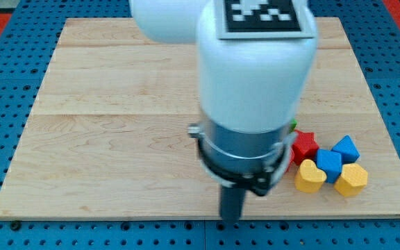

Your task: Push the group of blocks slightly up

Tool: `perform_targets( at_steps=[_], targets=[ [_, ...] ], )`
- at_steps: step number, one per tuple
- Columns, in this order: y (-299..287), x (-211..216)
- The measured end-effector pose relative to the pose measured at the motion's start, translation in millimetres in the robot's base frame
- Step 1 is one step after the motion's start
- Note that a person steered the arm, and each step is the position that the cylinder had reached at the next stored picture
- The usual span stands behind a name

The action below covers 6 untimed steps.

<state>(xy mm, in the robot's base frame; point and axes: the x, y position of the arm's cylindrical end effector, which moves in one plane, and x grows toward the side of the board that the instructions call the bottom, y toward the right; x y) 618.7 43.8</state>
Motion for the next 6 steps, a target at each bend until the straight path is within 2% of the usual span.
perform_targets(
  at_steps=[1,2,3,4,6],
  targets=[
    [98,-1],
    [126,-5],
    [99,-55],
    [99,-104],
    [112,-136]
  ],
)
